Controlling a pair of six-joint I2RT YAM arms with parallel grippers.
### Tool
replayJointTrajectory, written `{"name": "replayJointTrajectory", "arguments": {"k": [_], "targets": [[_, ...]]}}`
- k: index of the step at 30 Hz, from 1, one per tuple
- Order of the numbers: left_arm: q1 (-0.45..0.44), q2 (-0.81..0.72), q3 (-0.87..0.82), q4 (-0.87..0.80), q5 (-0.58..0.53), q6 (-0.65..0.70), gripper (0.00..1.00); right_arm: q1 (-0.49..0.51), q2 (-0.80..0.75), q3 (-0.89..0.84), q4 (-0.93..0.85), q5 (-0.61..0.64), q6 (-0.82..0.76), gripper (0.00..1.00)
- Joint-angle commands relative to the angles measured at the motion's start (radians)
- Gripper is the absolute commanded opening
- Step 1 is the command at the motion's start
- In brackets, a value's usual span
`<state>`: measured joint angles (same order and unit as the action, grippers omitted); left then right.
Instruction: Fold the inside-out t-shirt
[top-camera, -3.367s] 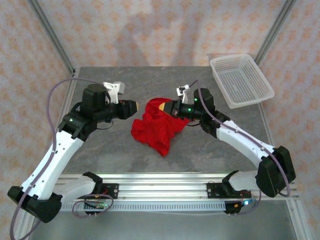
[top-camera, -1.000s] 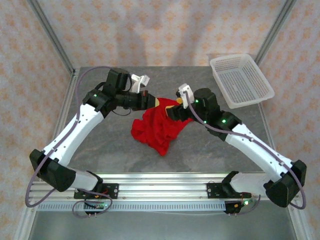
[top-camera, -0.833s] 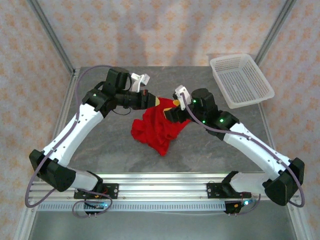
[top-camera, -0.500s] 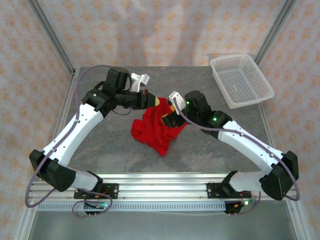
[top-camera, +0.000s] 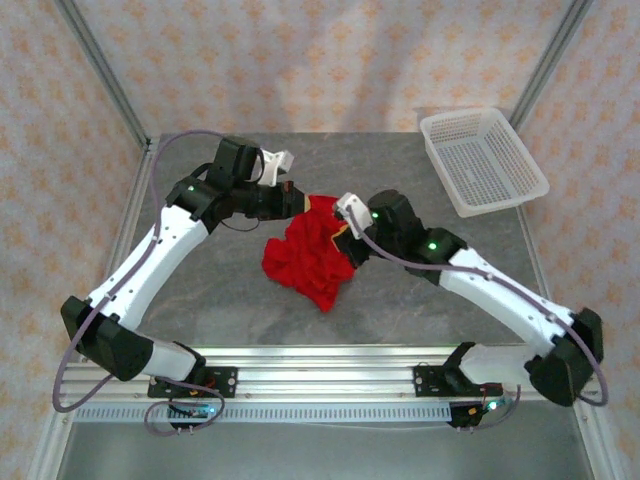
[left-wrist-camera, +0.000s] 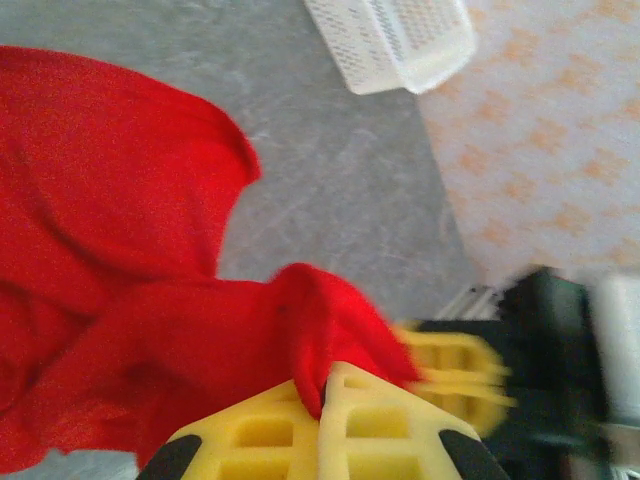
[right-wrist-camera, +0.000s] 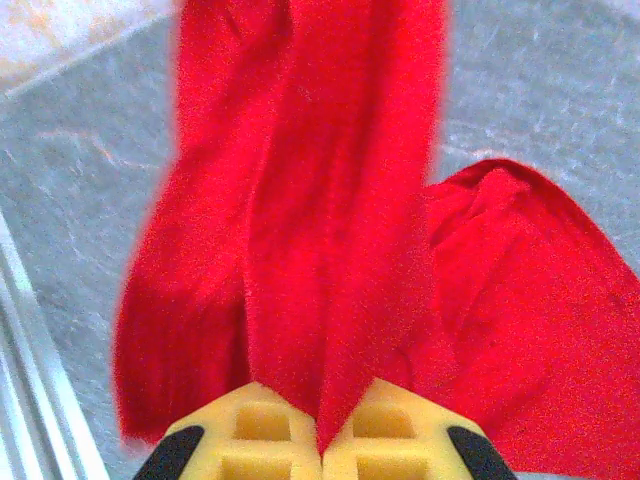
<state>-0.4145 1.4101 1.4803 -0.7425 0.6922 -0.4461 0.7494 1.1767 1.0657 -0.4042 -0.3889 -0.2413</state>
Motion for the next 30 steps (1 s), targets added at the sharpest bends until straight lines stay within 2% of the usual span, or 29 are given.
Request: {"name": "replayJointTrajectory", "arguments": {"k": [1, 8, 12, 13, 15, 19, 21, 24, 27, 29, 30], "targets": [[0.036, -0.021, -0.005, -0.064, -0.117, 0.029, 0.0, -0.007, -0.154, -0.042, 0.074, -0.037, 0.139, 0.0], [0.04, -0.017, -0.002, 0.011, -0.049, -0.005, 0.01, -0.031, -0.317, -0.204, 0.182, -0.051, 0.298, 0.0], [0.036, -0.067, -0.046, 0.14, 0.011, -0.054, 0.28, -0.051, -0.393, -0.35, 0.257, 0.082, 0.405, 0.01], [0.036, -0.085, -0.056, 0.152, 0.004, -0.059, 0.32, -0.057, -0.417, -0.391, 0.257, 0.159, 0.435, 0.05], [0.036, -0.119, -0.071, 0.138, -0.033, -0.055, 0.37, -0.064, -0.46, -0.458, 0.234, 0.291, 0.49, 0.21], [0.027, -0.176, -0.134, 0.093, -0.085, -0.066, 0.42, -0.067, -0.532, -0.496, 0.123, 0.325, 0.535, 0.46], [-0.012, -0.187, -0.173, 0.063, -0.145, -0.065, 0.45, -0.067, -0.571, -0.492, 0.06, 0.36, 0.595, 0.58], [-0.116, -0.144, -0.207, -0.035, -0.311, -0.08, 0.48, -0.068, -0.614, -0.45, -0.068, 0.425, 0.713, 0.65], [-0.175, -0.058, -0.265, -0.079, -0.417, -0.206, 0.49, -0.068, -0.576, -0.386, -0.203, 0.489, 0.874, 0.7], [-0.185, 0.002, -0.295, -0.049, -0.434, -0.264, 0.52, -0.073, -0.486, -0.343, -0.243, 0.442, 0.925, 0.7], [-0.189, 0.042, -0.299, -0.037, -0.449, -0.292, 0.57, -0.074, -0.414, -0.314, -0.252, 0.395, 0.93, 0.7]]}}
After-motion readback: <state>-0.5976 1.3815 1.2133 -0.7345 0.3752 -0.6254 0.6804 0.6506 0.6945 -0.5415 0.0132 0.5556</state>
